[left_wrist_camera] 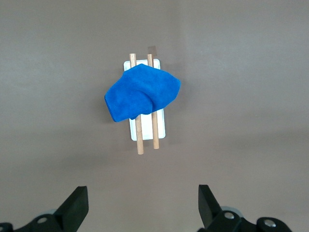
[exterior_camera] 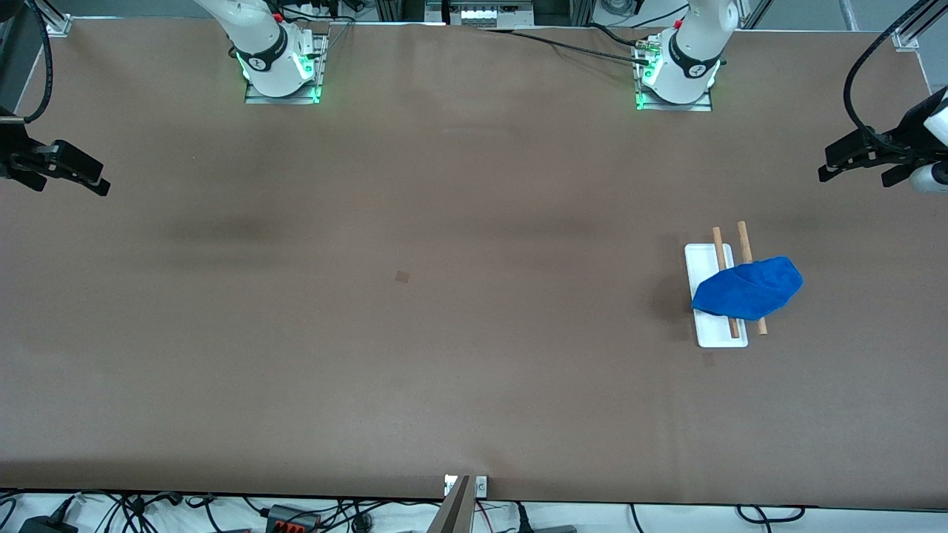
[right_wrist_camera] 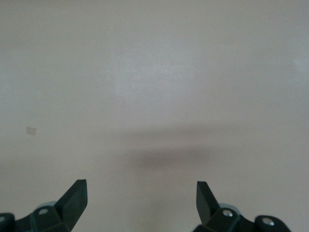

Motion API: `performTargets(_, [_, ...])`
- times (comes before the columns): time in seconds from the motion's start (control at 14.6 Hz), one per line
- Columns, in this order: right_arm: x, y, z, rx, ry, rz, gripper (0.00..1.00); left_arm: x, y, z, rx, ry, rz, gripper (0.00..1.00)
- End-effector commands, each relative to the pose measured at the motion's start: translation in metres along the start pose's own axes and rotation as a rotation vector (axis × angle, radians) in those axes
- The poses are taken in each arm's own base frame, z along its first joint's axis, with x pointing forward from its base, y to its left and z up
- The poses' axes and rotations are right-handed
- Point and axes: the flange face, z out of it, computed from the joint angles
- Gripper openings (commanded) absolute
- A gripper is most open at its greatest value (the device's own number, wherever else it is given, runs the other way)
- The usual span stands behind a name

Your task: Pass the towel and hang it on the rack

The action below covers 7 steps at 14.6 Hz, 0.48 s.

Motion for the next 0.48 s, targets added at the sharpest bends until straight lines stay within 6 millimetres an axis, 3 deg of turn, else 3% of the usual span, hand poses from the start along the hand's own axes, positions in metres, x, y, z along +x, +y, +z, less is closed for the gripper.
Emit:
performTargets(0.0, [0.0003, 0.0013, -0.004, -0.012, 0.001, -0.012, 1.0, -0.0063, 0.0015, -0.0073, 0.012, 0.001, -0.017, 1.0])
performTargets(0.41, [0.0005, 0.0027, -0.0041, -0.009, 0.002, -0.009, 1.0, -0.0064, 0.0052, -0.0078, 0.026, 0.001, -0.016, 1.0])
